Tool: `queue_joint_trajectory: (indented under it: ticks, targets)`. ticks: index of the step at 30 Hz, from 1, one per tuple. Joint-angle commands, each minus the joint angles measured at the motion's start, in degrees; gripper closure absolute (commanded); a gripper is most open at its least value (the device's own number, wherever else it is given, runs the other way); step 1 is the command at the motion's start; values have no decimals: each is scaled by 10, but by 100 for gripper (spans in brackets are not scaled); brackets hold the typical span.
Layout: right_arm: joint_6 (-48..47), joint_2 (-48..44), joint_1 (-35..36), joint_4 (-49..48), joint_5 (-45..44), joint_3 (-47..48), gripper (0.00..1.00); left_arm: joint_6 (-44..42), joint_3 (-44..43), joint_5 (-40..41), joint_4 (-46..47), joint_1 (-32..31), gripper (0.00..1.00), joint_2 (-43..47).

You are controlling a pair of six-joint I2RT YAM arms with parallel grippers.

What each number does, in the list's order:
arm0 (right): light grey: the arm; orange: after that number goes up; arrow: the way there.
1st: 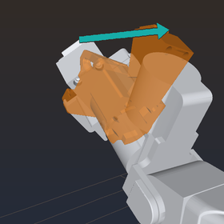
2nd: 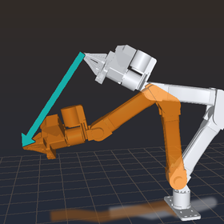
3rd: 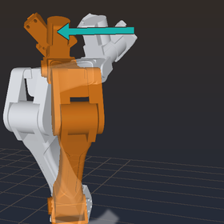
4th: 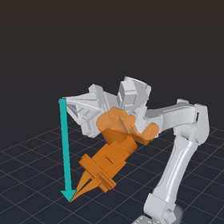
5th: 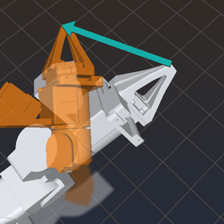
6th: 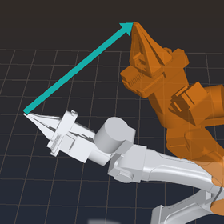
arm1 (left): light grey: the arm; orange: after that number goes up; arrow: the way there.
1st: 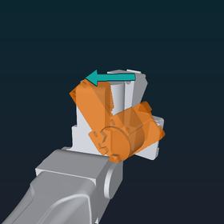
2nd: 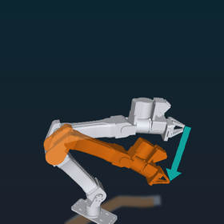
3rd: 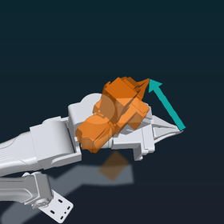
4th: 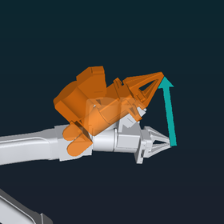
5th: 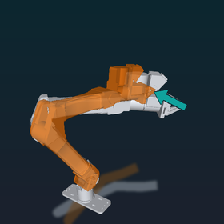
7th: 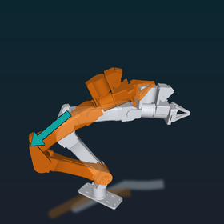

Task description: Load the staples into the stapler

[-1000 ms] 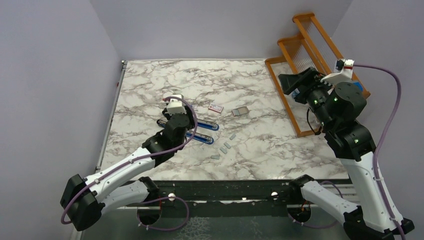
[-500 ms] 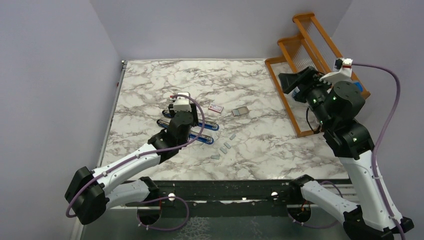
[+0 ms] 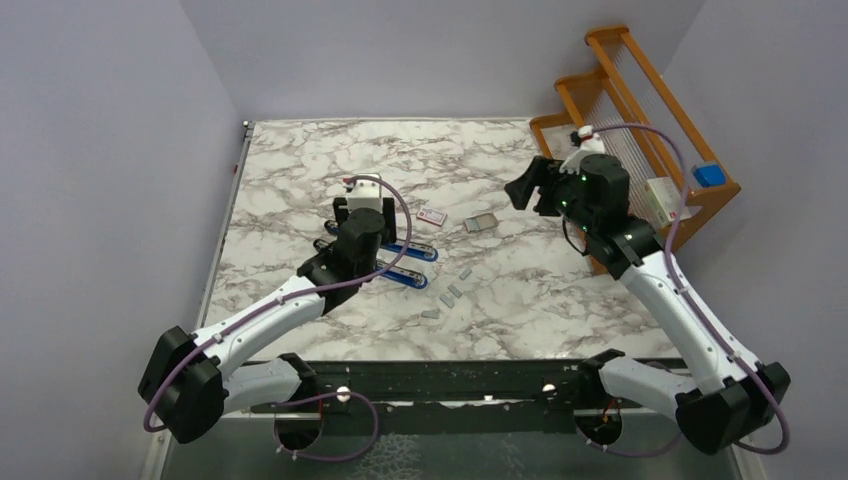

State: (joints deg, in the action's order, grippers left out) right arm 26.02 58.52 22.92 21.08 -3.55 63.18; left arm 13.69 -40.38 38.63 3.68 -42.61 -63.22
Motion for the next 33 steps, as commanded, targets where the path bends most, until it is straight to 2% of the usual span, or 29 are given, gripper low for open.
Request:
queue_joint_trajectory:
  ticks: [1, 5, 8, 12, 20, 22, 25, 28, 33]
  targets:
    - [-98, 37, 3, -71, 130, -32, 18, 17, -54, -53, -33, 42, 34, -30]
    - [-143, 53, 3, -105, 143, -75, 17, 21, -82, -84, -58, 67, 31, -53]
    - [-197, 49, 3, -166, 214, -128, 18, -4, -83, -104, -59, 79, 30, -52]
    - [-219, 60, 10, -217, 315, -172, 22, -35, -64, -126, -58, 92, 29, -24]
    - [-340, 88, 149, -248, 288, -231, 23, -50, -83, -130, -100, 97, 26, -18]
    - [-352, 90, 168, -293, 301, -267, 23, -61, -92, -130, -111, 97, 26, -24]
    - [-366, 96, 193, -410, 326, -328, 24, -73, -97, -117, -118, 98, 26, -28]
    - [-415, 119, 229, -512, 343, -373, 27, -73, -92, -132, -115, 103, 26, -31]
    - [-478, 209, 239, -526, 406, -366, 28, -67, -102, -151, -127, 106, 26, -54]
